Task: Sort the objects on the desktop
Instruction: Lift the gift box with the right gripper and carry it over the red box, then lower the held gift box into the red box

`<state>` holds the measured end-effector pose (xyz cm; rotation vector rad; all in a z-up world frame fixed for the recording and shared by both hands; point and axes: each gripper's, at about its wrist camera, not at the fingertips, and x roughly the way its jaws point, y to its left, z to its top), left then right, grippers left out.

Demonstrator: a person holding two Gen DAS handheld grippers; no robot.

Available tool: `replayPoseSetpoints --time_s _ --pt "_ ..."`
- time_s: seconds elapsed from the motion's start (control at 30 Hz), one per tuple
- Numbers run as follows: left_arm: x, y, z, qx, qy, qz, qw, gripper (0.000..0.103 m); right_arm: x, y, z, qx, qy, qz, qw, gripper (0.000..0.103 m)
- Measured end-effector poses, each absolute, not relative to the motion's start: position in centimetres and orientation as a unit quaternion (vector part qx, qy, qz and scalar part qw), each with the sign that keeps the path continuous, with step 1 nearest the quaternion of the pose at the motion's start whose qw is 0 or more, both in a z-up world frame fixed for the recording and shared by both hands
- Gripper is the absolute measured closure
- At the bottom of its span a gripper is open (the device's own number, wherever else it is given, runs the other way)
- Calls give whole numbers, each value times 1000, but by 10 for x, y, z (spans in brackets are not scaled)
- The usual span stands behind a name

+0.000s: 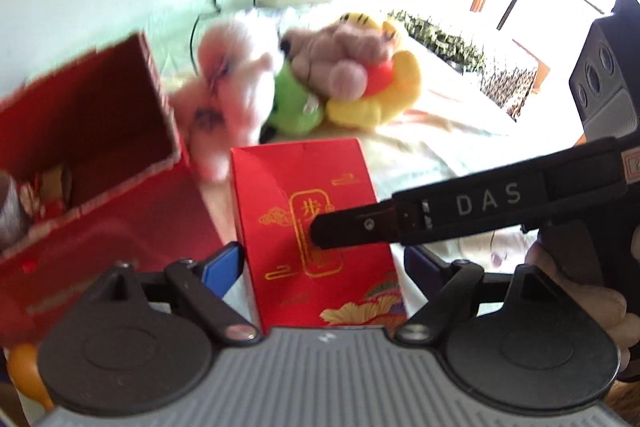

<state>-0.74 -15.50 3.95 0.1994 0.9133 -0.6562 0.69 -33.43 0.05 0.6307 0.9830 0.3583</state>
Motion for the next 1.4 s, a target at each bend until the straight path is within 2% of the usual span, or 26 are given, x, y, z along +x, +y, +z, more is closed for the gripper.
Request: replayPoseSetpoints --time_s 0.33,0.67,0.9,1.4 --pt "-2 -157 100 101 343 -326 875 17 3 -345 52 302 370 166 863 54" --pt "42 -99 142 89 291 -287 908 17 54 -296 107 240 305 202 899 54" --pt "86 -53 124 73 322 -266 906 17 100 -239 107 185 319 222 903 54" --pt "155 -7 41 33 439 -265 858 17 164 -150 59 67 434 188 878 54"
